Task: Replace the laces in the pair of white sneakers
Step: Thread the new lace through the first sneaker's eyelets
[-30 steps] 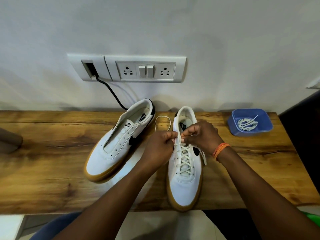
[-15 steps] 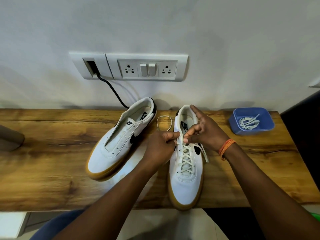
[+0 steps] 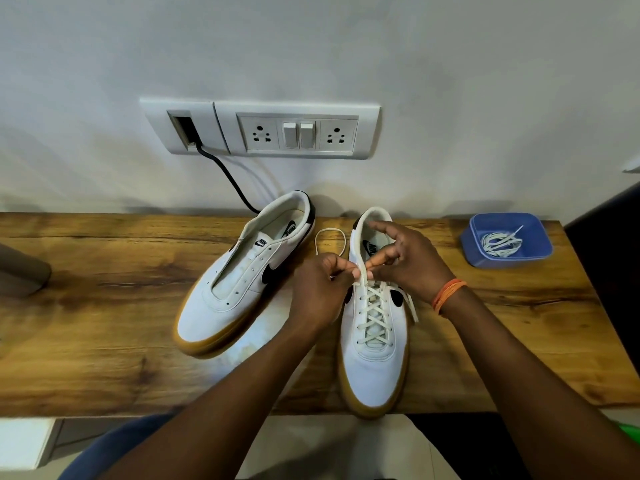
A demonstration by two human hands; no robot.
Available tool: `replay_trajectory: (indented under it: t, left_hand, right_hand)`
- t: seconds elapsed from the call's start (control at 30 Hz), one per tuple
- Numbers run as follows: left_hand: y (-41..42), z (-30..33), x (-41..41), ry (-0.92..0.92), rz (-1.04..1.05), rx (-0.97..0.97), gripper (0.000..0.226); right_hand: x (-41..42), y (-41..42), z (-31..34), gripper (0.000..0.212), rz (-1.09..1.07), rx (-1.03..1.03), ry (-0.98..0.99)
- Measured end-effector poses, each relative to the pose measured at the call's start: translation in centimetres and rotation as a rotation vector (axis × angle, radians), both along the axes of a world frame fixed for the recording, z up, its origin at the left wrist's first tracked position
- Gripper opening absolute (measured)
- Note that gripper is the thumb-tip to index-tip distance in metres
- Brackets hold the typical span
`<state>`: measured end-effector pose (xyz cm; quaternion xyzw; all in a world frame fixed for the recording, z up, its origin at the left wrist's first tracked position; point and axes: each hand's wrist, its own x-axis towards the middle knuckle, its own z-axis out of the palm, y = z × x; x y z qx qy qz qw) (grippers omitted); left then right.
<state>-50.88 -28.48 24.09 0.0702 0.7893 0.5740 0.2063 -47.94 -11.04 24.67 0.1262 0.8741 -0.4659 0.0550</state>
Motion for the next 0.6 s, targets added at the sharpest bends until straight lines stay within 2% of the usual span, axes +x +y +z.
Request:
replay_trajectory:
  t: [0.13, 0.2, 0.27, 0.37, 0.47, 0.6]
  left_hand:
    - [0.0, 1.1, -0.9, 0.218, -0.033, -0.176, 0.015]
    - [-0.6, 2.0, -2.5, 0.272, 0.016, -0.222, 0.015]
    - [-1.5, 3.2, -4.5, 0.18, 0.185, -0.125, 0.016]
    - [-3.1, 4.6, -6.5, 0.052, 0.395, 0.08, 0.017]
    - [-3.4, 4.8, -6.5, 0.068, 0.322, 0.062, 0.015]
    - [-2.0, 3.8, -4.8, -0.058, 0.14, 0.041, 0.015]
  right_hand:
    - [0.1, 0.6, 0.6, 0.069, 0.042, 0.089, -0.044]
    - [0.2, 1.1, 0.9, 0.06, 0.049, 0.059, -0.083]
    - [0.3, 1.4, 1.3, 0.055, 0.062, 0.045, -0.111]
    - [0.2, 1.2, 1.6, 0.048, 0.087, 0.13, -0.125]
    - [0.2, 0.9, 1.4, 0.04, 0.101, 0.127, -0.13]
    - [0.1, 0.8, 1.3, 0.034, 0.089, 0.117, -0.133]
